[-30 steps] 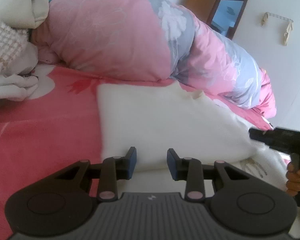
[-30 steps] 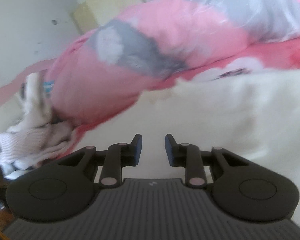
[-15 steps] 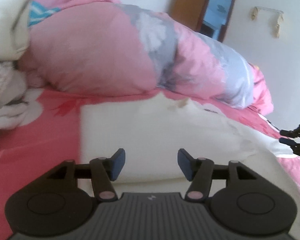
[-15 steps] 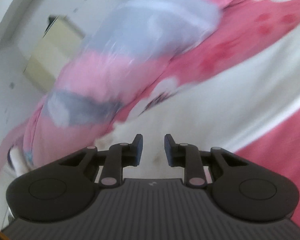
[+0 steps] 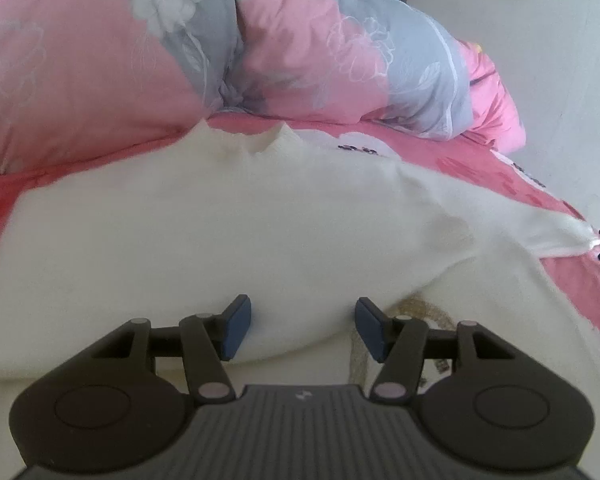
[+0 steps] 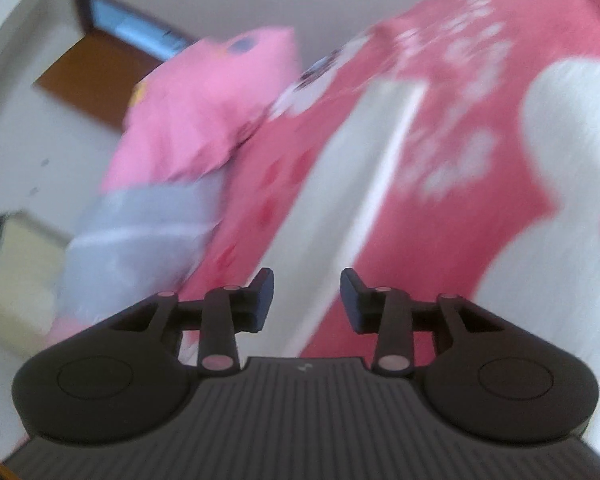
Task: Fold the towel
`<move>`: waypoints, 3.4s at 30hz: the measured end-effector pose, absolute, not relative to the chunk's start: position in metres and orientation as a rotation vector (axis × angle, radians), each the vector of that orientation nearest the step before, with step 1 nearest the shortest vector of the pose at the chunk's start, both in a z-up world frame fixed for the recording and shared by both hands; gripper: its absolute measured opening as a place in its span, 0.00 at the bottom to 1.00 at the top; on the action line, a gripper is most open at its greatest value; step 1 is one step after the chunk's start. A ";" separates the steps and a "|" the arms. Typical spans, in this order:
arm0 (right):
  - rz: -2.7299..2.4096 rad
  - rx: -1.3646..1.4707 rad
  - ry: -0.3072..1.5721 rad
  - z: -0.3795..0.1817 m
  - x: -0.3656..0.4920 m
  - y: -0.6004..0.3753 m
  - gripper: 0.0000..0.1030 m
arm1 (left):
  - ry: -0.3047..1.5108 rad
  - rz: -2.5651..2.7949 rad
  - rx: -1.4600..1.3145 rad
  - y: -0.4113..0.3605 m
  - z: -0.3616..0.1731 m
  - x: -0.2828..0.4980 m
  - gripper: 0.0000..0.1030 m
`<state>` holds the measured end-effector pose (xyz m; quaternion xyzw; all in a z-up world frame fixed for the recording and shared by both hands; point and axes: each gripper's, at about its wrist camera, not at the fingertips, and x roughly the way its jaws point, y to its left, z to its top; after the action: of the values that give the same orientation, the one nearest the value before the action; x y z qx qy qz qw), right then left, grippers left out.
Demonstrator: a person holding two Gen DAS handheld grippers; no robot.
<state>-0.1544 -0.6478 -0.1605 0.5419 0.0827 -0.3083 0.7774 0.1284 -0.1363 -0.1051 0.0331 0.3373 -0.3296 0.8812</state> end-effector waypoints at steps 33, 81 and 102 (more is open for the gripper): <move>-0.018 0.679 0.257 -0.044 0.011 -0.468 0.07 | 0.649 -0.705 -0.203 -0.065 -0.087 0.121 0.62; -0.031 1.519 0.431 -0.195 0.001 -0.409 0.25 | 0.666 -0.737 -0.404 -0.118 -0.080 0.147 0.08; 0.219 1.539 0.362 -0.179 0.046 -0.384 0.08 | 0.554 -0.629 -0.467 -0.032 -0.067 0.146 0.07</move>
<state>0.0464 -0.3840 -0.1794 0.6903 0.1624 0.0983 0.6982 0.1460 -0.0323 -0.0672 -0.2246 0.2665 -0.3026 0.8871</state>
